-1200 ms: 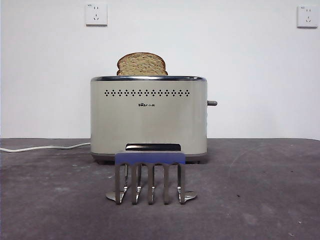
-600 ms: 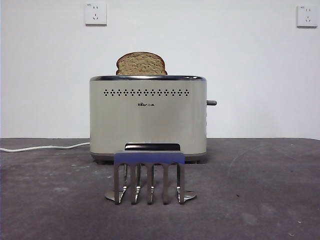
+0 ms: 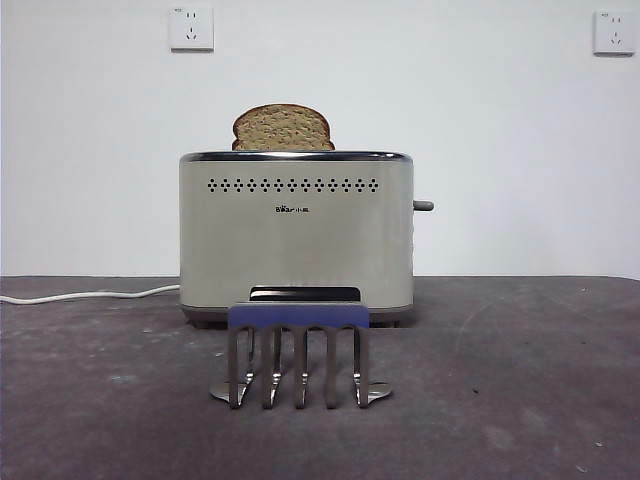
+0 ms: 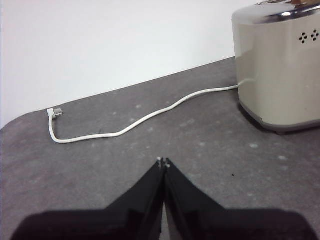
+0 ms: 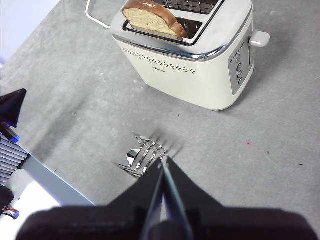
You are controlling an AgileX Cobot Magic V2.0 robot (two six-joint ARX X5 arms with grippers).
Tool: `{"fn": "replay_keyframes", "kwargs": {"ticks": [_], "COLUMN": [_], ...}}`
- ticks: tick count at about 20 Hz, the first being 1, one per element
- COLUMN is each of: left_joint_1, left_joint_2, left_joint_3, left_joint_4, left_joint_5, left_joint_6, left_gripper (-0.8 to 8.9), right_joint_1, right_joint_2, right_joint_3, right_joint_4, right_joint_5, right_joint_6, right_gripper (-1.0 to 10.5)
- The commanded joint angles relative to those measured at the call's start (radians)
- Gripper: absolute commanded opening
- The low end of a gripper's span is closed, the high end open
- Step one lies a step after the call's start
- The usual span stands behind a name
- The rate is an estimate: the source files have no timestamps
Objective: Pick up a slice of bread from the rack,put the bread on the toaster,press the button
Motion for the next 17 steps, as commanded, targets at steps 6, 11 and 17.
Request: {"fn": "replay_keyframes", "kwargs": {"ticks": [6, 11, 17], "left_joint_1": [0.003, 0.003, 0.003], "left_joint_2": [-0.010, -0.009, -0.009], "left_joint_3": [-0.016, -0.016, -0.016], "left_joint_4": [-0.103, -0.103, -0.103], "left_joint_5": [0.006, -0.002, -0.002], "left_joint_6": [-0.059, -0.093, -0.093], "left_gripper": [-0.04, -0.04, -0.04], "right_joint_1": [0.000, 0.000, 0.000], "right_joint_2": [0.000, 0.000, 0.000], "right_joint_3": [-0.005, -0.005, -0.005], "right_joint_4": [0.005, 0.005, 0.005], "right_joint_5": [0.003, 0.003, 0.003], "right_joint_6": [-0.004, -0.004, -0.004], "right_gripper": [0.0, 0.0, 0.0]}}
